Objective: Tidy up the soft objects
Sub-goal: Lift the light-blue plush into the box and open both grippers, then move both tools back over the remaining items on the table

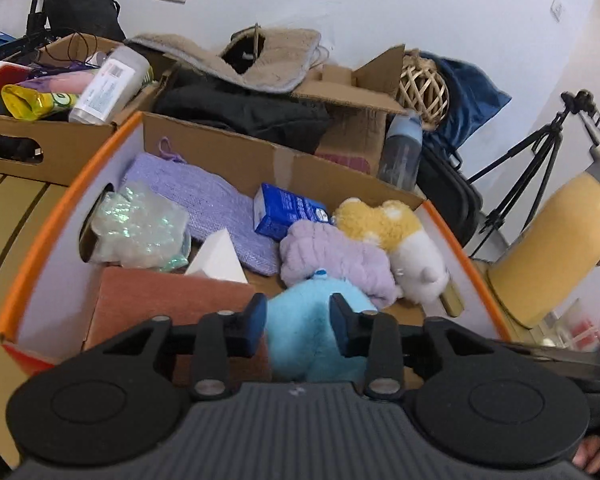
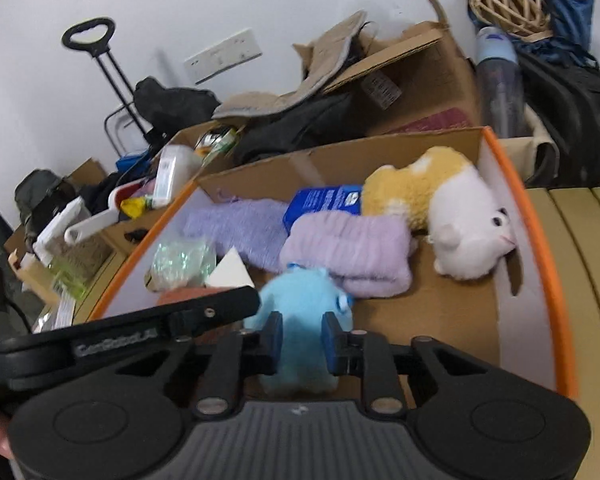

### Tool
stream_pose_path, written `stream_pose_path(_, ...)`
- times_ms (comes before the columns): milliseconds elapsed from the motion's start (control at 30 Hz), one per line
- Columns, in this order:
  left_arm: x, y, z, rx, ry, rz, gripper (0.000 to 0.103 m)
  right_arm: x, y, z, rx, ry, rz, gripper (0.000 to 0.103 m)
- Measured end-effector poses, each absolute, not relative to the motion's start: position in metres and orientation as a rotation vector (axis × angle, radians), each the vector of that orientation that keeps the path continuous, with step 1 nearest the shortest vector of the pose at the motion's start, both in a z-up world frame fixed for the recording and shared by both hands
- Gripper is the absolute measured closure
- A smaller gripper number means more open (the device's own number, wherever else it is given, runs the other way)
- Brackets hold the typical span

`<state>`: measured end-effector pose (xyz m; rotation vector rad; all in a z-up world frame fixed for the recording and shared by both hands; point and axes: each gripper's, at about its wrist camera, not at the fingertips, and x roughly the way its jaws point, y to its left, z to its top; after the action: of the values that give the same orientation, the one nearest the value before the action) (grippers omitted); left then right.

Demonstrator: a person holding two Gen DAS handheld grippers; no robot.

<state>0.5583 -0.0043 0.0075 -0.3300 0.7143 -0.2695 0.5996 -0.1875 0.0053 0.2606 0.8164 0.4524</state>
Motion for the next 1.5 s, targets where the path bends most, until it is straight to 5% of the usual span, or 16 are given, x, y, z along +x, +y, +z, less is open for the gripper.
stream_pose_path(67, 0.554, 0.001, 0.014, -0.344, 0.707, -0.283, 0.052, 0.6, -0.185, 0.002, 0.256, 0.837, 0.463, 0.074)
stream_pose_path(133, 0.545, -0.001, 0.027, -0.306, 0.681, -0.28, 0.051, 0.599, -0.178, 0.003, 0.229, 0.866, 0.521, 0.056)
stream_pose_path(367, 0.495, 0.007, 0.082, -0.198, 0.574, -0.253, 0.03, 0.554, -0.189, 0.06, 0.155, 0.754, 0.485, 0.055)
stream_pose_path(467, 0.452, 0.024, 0.102, -0.156, 0.492, -0.185, 0.018, 0.518, -0.208, 0.099, 0.085, 0.651, 0.411, 0.047)
stream_pose_path(567, 0.41, 0.035, 0.116, -0.101, 0.41, -0.12, 0.007, 0.473, -0.232, 0.131, 0.06, 0.524, 0.315, 0.027)
stream_pose_path(700, 0.37, 0.034, 0.135, -0.037, 0.342, -0.089, 0.0, 0.426, -0.242, 0.153, 0.054, 0.414, 0.278, 0.023)
stream_pose_path(967, 0.269, 0.04, 0.136, -0.048, 0.239, -0.051, 0.0, 0.351, -0.236, 0.162, -0.009, 0.264, 0.235, 0.012)
stream_pose_path(1300, 0.096, 0.017, 0.093, 0.003, 0.147, -0.097, 0.0, 0.187, -0.245, 0.092, 0.081, 0.226, 0.263, 0.01)
stream_pose_path(1500, 0.083, 0.015, 0.079, 0.022, 0.197, -0.088, 0.0, 0.144, -0.243, 0.054, 0.112, 0.313, 0.248, 0.01)
